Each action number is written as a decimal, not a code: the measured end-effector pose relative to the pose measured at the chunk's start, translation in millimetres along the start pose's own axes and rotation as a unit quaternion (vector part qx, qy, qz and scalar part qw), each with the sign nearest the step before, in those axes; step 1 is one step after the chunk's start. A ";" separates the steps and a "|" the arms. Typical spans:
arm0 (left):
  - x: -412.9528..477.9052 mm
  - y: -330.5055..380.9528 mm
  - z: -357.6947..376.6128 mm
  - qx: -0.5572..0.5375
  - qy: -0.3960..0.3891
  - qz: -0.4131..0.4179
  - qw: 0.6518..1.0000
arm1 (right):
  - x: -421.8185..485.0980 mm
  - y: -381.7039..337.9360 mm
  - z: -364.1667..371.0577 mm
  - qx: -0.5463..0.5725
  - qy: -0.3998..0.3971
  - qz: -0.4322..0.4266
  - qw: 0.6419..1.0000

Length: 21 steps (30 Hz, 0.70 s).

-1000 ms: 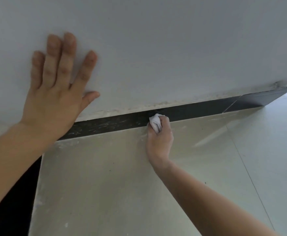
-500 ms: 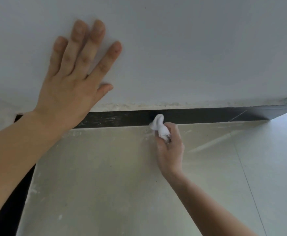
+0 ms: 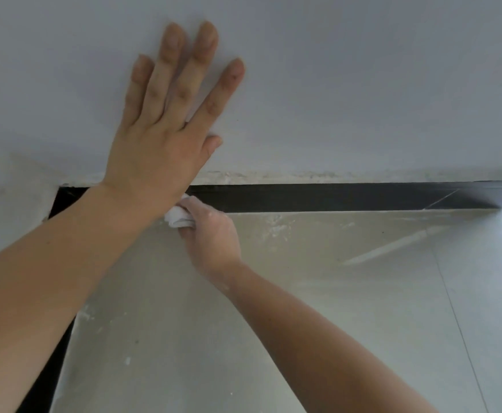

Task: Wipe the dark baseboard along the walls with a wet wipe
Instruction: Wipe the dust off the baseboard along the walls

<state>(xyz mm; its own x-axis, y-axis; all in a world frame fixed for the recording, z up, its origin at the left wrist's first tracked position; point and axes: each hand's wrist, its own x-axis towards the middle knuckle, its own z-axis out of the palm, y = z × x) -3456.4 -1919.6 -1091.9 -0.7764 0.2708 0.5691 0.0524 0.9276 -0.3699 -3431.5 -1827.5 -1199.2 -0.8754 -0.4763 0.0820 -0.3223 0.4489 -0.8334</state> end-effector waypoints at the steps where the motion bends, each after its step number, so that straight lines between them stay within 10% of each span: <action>1: -0.8 -0.1 -0.6 0.005 -0.005 0.004 1.000 | -3.4 -2.1 0.1 -0.012 -0.009 -0.016 1.000; 13: -32.0 -31.7 -2.8 -0.002 -0.023 -0.121 0.992 | -64.0 98.4 -130.7 0.002 0.232 0.153 0.961; 21: -32.6 -31.5 0.4 -0.027 -0.018 -0.119 0.992 | -25.3 72.4 -78.7 -0.059 0.126 0.107 0.984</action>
<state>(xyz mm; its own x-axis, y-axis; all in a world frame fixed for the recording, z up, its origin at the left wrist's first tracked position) -3432.9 -1957.8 -1099.1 -0.7922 0.0333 0.6093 -0.1032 0.9768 -0.1876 -3461.1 -1723.5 -1218.6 -0.9847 -0.1649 0.0559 -0.1464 0.6101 -0.7787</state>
